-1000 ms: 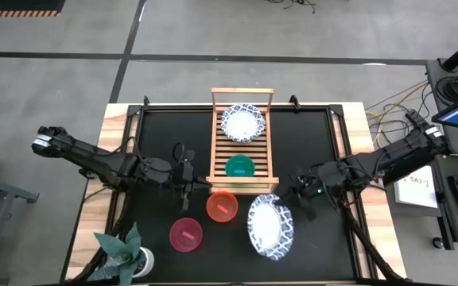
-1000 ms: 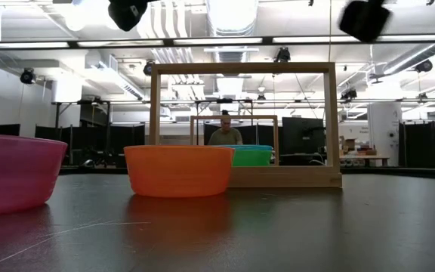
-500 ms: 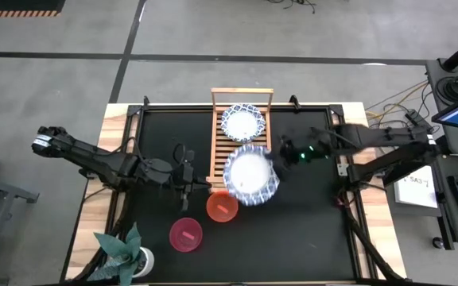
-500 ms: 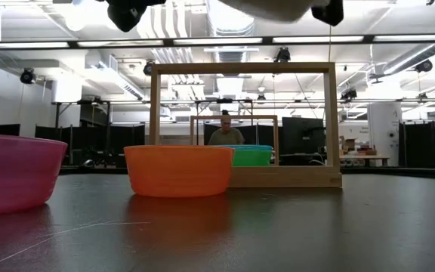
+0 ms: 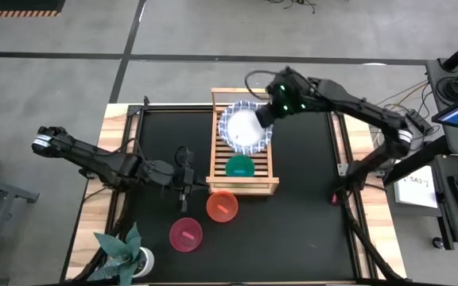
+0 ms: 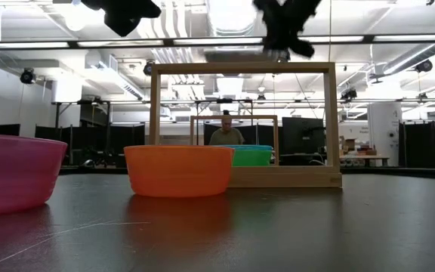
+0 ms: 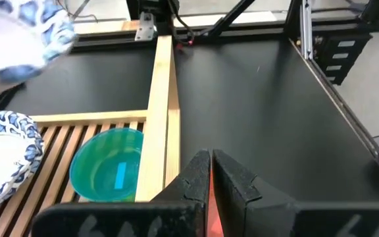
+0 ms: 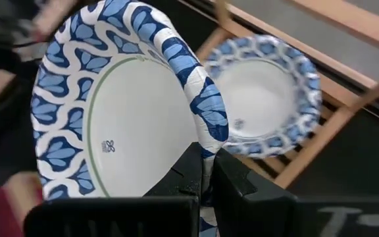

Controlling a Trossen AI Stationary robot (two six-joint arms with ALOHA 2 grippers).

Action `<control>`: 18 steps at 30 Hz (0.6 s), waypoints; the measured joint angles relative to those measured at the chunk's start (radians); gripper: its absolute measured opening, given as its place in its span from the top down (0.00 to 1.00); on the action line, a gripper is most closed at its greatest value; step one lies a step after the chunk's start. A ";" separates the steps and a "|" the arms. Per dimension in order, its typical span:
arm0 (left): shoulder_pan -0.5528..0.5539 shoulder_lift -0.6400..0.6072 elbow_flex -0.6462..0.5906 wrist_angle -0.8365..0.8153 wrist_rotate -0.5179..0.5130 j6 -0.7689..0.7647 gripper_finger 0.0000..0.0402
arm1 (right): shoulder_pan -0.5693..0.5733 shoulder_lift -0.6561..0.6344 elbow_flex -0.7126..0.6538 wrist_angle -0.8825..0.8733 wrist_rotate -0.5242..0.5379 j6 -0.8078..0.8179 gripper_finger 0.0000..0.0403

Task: Place and stack bowls onto a shelf
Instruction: Stack the white bowl on top of the white bowl on the shelf

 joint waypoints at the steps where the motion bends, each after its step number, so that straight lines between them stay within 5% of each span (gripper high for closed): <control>1: 0.000 0.000 -0.003 -0.003 0.000 0.000 1.00 | -0.030 0.019 0.000 -0.001 -0.015 -0.007 0.98; 18: 0.001 0.000 -0.005 0.000 0.000 -0.003 1.00 | -0.225 0.315 0.002 0.121 -0.065 -0.103 0.98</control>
